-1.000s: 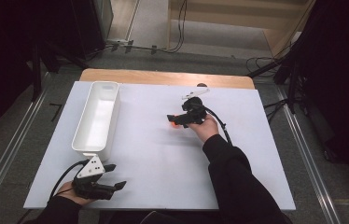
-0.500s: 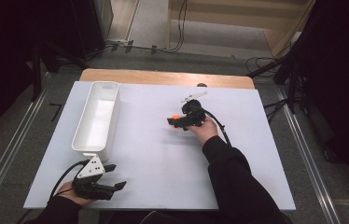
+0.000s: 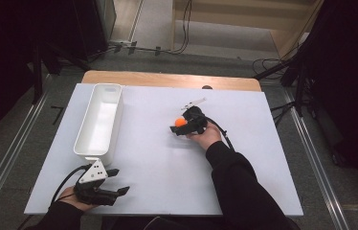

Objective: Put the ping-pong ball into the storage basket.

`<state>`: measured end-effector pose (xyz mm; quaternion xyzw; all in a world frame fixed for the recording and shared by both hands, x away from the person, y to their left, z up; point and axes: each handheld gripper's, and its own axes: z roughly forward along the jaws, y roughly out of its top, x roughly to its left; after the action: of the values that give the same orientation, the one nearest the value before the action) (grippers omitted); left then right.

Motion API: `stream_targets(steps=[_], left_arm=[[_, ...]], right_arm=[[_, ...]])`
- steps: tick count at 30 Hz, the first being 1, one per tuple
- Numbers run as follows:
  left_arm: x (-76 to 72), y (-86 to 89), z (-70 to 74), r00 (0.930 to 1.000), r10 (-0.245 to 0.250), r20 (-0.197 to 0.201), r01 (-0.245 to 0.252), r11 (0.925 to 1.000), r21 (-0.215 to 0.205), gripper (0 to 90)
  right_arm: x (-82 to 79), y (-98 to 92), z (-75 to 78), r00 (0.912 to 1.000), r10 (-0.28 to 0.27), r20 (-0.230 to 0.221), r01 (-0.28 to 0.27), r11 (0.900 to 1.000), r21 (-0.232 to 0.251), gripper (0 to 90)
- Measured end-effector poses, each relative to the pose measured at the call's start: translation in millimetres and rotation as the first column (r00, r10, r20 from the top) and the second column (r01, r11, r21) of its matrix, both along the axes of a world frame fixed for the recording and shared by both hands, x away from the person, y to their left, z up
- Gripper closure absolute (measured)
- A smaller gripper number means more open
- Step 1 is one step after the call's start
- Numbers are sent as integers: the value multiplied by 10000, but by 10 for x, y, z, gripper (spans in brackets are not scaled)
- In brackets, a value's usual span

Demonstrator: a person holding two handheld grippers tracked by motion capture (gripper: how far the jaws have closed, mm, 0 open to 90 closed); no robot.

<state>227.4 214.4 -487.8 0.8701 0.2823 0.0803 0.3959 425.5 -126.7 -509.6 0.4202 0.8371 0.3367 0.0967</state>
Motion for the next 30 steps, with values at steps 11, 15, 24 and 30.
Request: stream_targets(steps=[11,15,24,30], left_arm=[[-1,-1,-1,10000,-12,12,12,10000,20,279],[-3,-1,-1,10000,-6,0,6,10000,13,279],[-3,0,-1,10000,-49,-22,49,10000,37,279],[-3,-1,-2,10000,-72,-17,72,10000,43,280]], right_arm=[[-23,22,-17,9997,-7,237,13,9997,-262,137],[-40,13,-10,9993,-12,386,25,9994,-346,222],[-73,3,12,9980,-148,615,189,9977,-658,466],[-70,-7,17,9983,-96,579,134,9977,-663,477]])
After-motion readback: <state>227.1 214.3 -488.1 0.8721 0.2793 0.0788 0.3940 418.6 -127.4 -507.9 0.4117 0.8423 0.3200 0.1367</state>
